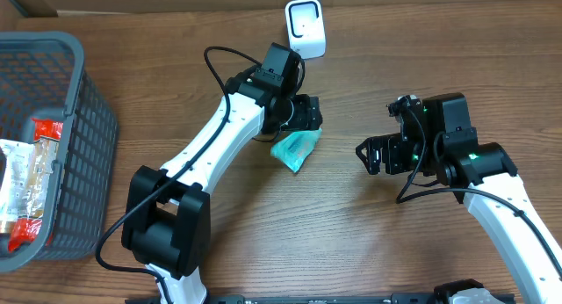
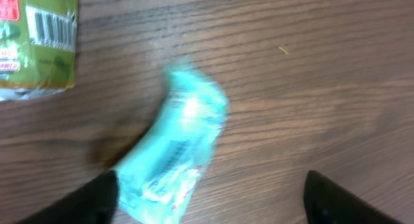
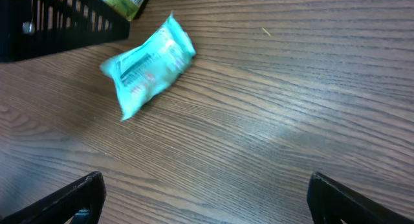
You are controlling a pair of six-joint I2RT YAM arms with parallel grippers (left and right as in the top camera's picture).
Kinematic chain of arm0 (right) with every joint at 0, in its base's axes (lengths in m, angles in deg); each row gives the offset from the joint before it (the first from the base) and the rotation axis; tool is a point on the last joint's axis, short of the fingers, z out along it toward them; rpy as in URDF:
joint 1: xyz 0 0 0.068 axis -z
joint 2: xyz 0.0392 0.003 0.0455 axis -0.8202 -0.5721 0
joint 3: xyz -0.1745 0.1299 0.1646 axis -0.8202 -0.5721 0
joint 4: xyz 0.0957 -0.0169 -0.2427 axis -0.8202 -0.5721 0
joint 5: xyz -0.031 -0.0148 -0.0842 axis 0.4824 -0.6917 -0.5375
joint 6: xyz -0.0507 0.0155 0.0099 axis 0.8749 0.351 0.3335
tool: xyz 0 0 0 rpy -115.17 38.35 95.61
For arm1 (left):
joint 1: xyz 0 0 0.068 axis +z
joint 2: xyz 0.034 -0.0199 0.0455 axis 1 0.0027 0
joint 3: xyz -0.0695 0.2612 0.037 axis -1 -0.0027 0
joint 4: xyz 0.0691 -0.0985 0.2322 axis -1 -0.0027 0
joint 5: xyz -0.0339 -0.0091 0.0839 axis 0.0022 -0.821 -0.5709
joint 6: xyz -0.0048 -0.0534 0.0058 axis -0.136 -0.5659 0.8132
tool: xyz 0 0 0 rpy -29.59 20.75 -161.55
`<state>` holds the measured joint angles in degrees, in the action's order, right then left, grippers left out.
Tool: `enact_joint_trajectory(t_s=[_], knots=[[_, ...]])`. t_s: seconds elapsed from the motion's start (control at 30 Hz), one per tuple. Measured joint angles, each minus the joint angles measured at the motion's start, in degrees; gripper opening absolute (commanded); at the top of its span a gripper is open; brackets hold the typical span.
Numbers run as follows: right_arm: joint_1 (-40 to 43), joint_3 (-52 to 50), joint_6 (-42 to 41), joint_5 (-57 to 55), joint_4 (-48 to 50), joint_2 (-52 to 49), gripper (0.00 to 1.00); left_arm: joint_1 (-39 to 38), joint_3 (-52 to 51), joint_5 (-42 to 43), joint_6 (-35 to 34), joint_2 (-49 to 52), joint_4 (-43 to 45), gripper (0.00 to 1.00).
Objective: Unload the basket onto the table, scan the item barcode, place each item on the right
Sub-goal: 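Carry the teal tissue pack out and release it on the table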
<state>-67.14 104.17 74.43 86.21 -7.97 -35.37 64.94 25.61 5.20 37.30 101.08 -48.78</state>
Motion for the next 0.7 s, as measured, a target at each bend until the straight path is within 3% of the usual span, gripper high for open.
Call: enact_joint_trajectory(t_s=[0.2, 0.37, 0.47, 0.7], knots=[[0.02, 0.0, 0.02, -0.02, 0.02, 0.0, 1.0, 4.46, 11.21, 0.04, 3.28, -0.15, -15.69, 0.9], [0.0, 0.0, 0.0, -0.02, 0.02, 0.0, 1.0, 15.96, 30.08, -1.6, 8.37, -5.14, -31.43, 0.96], [0.02, 0.0, 0.0, 0.0, 0.02, 0.0, 1.0, 25.64, 36.28, -3.02, 10.16, -11.45, -37.07, 0.97], [0.0, 0.0, 0.04, -0.02, 0.02, 0.0, 1.0, 54.36, 38.51, -4.55, 12.59, -20.68, -42.95, 0.98]])
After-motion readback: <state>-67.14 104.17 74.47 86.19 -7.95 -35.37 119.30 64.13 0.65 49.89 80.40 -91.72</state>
